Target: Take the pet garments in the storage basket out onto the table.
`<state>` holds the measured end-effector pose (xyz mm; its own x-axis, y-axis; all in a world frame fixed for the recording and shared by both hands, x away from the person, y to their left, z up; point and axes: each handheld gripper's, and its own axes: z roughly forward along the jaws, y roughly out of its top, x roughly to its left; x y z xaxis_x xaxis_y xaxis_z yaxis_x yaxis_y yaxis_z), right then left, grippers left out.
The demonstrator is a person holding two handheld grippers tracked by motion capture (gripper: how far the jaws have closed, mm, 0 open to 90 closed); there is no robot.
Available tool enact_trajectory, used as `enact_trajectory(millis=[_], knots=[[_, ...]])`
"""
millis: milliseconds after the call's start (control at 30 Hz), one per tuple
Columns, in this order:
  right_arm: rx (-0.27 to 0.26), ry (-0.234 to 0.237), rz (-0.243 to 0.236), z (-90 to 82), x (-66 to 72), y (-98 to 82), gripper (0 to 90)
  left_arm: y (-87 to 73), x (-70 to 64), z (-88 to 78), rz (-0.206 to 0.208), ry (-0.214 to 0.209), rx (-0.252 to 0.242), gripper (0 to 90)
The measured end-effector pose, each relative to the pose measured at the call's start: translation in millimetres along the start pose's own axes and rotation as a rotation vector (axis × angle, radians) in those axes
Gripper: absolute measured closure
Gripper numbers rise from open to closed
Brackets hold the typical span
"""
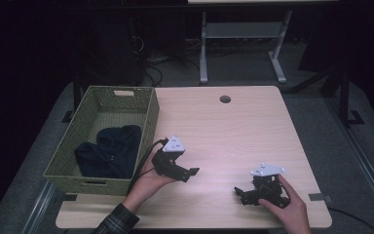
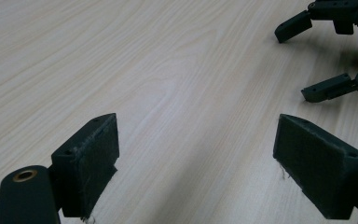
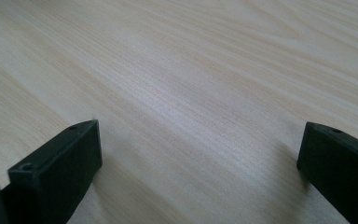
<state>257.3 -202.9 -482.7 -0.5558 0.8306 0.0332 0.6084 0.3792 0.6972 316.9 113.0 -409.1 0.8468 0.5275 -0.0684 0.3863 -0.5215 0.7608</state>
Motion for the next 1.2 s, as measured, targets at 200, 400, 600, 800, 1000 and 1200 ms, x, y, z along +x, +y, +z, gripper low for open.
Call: enact_trajectory(millis=[200, 400, 600, 800, 1000, 1200], knots=[[0.0, 0.001, 0.001, 0.0, 0.0, 0.0, 0.0, 3.7, 3.9, -7.4, -0.005, 0.008, -0.005, 13.8], [0.0, 0.001, 0.0, 0.0, -0.1, 0.0, 0.0, 7.3, 4.0, -11.3, -0.011, 0.006, -0.019, 13.8], [-0.001, 0.001, 0.0, 0.0, -0.1, 0.0, 0.0, 10.7, 4.5, -14.2, -0.006, 0.008, -0.03, 13.8], [0.0, 0.001, 0.001, 0.1, -0.1, 0.2, 0.0, 19.0, 3.7, -20.9, -0.006, 0.009, -0.051, 13.8], [0.0, 0.001, 0.001, 0.1, -0.1, 0.2, 0.0, 23.7, 3.9, -24.1, -0.004, 0.006, -0.056, 13.8], [0.0, 0.001, 0.001, 0.1, -0.1, 0.2, 0.0, 30.5, 3.7, -28.3, -0.001, 0.003, -0.067, 13.8]])
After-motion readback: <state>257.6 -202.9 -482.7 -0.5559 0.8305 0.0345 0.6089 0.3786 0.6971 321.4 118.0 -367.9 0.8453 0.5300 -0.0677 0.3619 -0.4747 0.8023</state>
